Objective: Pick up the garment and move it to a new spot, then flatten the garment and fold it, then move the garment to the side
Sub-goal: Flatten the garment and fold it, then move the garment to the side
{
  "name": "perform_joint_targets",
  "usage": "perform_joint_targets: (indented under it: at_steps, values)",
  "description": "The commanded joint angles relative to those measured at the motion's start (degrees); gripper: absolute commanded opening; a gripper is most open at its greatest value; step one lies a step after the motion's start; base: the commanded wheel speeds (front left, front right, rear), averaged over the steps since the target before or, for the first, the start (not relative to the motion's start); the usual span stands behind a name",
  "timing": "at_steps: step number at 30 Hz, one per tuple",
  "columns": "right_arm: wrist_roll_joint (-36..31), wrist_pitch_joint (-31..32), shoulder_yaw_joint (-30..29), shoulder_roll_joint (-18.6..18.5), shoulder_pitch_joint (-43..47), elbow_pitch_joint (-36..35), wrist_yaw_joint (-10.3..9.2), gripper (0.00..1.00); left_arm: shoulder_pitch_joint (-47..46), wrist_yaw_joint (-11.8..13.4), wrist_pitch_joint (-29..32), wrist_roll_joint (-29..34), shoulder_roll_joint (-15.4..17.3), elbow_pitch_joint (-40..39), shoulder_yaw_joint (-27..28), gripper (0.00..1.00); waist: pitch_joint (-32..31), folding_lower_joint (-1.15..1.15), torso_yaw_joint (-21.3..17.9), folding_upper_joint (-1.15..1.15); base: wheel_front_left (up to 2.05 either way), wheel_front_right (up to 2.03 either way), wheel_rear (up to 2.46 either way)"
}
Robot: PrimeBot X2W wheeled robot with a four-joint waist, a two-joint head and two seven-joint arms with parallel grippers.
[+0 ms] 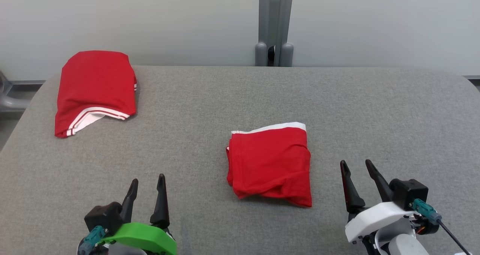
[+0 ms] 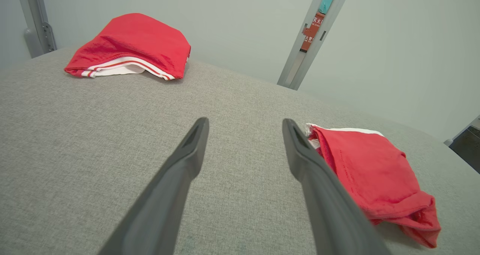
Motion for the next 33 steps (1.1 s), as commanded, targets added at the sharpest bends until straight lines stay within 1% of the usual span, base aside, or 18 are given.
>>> perform_joint_targets:
  at_steps: [1, 9, 17, 21, 24, 29, 33]
  values:
    - [0.2, -0.25, 0.0, -0.12, 1.03, -0.52, -0.02, 1.0, 1.12, -0.02, 0.0, 0.8, 0.35, 0.23, 0.08, 1.0, -0.29, 0.0, -0.23, 0.0, 0.0, 0.0, 0.0]
    - [-0.61, -0.26, -0.46, -0.13, 2.03, -1.55, -0.02, 1.0, 1.48, -0.5, 0.01, 1.79, -0.11, 0.33, 0.47, 1.0, -0.88, 0.0, -0.4, 0.0, 0.0, 0.0, 0.0]
    - [-1.31, -0.27, -1.01, -0.13, 2.29, -1.2, -0.02, 1.0, 1.56, -0.3, 0.01, 1.9, -0.11, 0.34, 0.68, 1.0, -0.6, 0.0, -0.1, 0.0, 0.0, 0.0, 0.0]
    - [-1.5, 0.98, -1.11, -0.13, 1.04, -0.54, -0.02, 1.0, 1.17, -0.24, 0.01, 1.94, -0.19, 0.17, 0.5, 1.0, -0.17, 0.0, 0.38, 0.0, 0.0, 0.0, 0.0]
    - [-0.1, 3.63, -0.58, -0.12, -1.28, -0.82, -0.02, 1.0, 0.5, -0.34, 0.1, 2.02, -0.23, -0.06, 0.26, 1.0, 0.4, 0.0, 1.1, 0.0, 0.0, 0.0, 0.0]
    - [-1.2, 9.72, -1.07, -0.13, -6.18, -0.73, -0.02, 1.0, -0.45, -0.39, 0.24, 2.01, -0.32, -0.57, -0.15, 1.0, 1.45, 0.0, 3.0, 0.0, 0.0, 0.0, 0.0]
    - [-2.09, 14.75, -1.86, -0.13, -10.17, 1.22, -0.02, 1.0, -0.98, -0.68, 0.42, 1.94, -0.51, -0.92, -0.54, 1.0, 2.58, 0.0, 5.35, 0.0, 0.0, 0.0, 0.0]
